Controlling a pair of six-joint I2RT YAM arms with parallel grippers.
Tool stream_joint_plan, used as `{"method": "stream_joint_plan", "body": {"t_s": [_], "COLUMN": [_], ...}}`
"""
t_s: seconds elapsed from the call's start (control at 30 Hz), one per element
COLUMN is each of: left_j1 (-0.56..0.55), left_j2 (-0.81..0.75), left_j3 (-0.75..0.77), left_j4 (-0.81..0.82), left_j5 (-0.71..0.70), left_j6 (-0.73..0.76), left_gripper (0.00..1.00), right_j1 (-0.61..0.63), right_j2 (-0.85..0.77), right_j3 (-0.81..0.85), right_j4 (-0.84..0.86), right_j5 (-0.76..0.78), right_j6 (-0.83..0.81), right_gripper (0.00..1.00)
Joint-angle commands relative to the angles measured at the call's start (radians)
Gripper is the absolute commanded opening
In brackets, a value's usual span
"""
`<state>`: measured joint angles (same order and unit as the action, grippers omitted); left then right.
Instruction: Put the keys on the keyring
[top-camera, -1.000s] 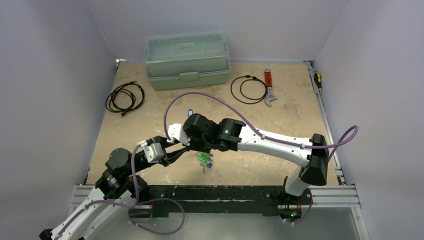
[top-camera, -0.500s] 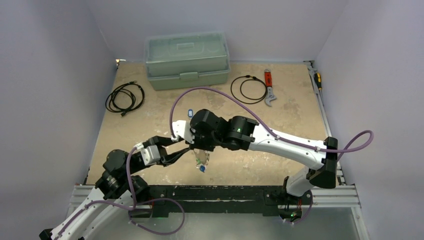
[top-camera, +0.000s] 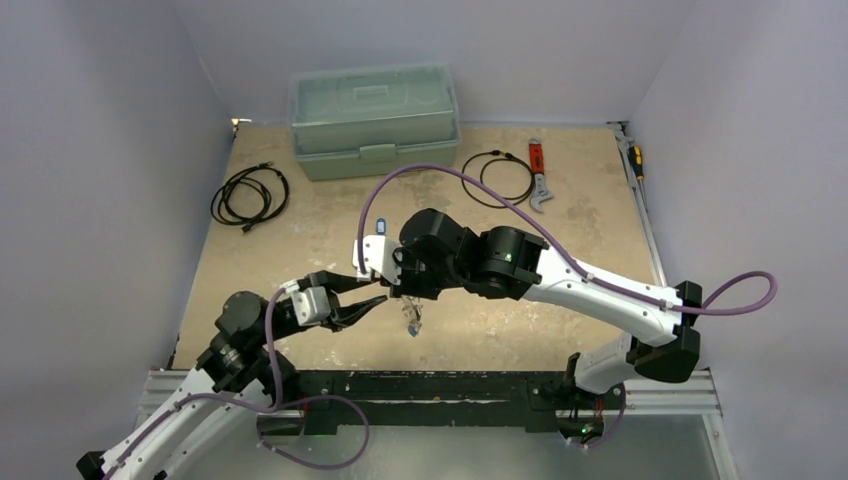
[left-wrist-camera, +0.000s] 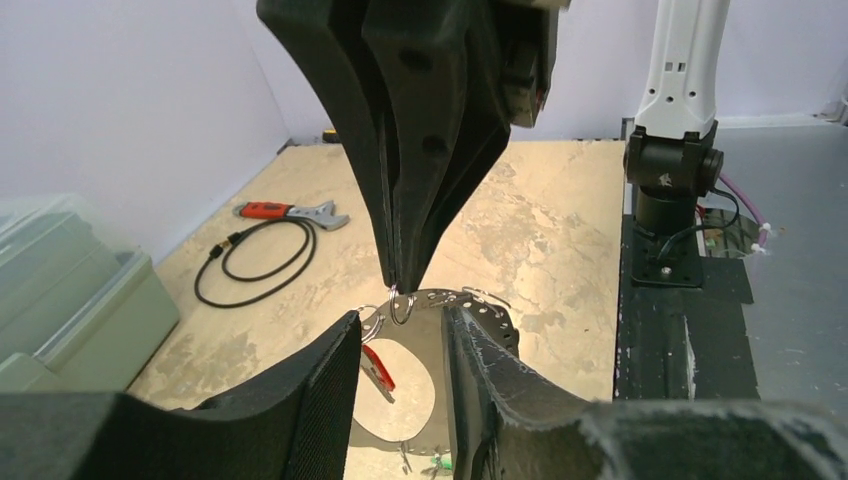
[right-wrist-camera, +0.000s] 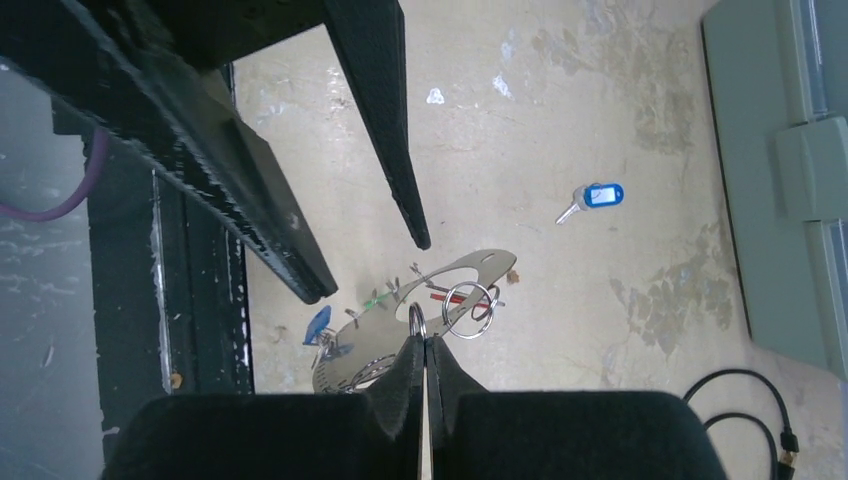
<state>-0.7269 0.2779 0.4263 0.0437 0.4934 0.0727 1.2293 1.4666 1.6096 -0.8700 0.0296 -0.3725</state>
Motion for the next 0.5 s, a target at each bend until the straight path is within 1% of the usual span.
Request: {"method": "stream_joint_plan", "body": {"t_s": [0.0, 0.17, 0.37, 0.47], "left_j1": [-0.002, -0.001, -0.001, 0.0], "left_j2": [0.035, 0.057, 0.087, 0.096], "left_j3": [0.031, 0.032, 0.031, 0.032], "left_j4": [0.048, 0.058, 0.066, 0.069], "left_j5": [0.043, 0.065, 0.079, 0.086], "left_j6": [0.006, 0.002, -0.005, -0.008], "left_gripper": [0.33, 0.3, 0.28, 0.25], "right_j1": [0.007, 0.013, 0.022, 0.025], "right_j2": [-0.041, -0.052, -0.047, -0.043], "right_j3": [0.052, 0.051, 0.054, 0.056], "right_j4": [0.01, 0.018, 0.023, 0.02], "right_j5": [-0.058, -0.071, -0.09, -0.088], "right_j6": [-0.026, -0.033, -0.036, -0.038], "right_gripper": [0.0, 0.0, 0.0, 0.0]}}
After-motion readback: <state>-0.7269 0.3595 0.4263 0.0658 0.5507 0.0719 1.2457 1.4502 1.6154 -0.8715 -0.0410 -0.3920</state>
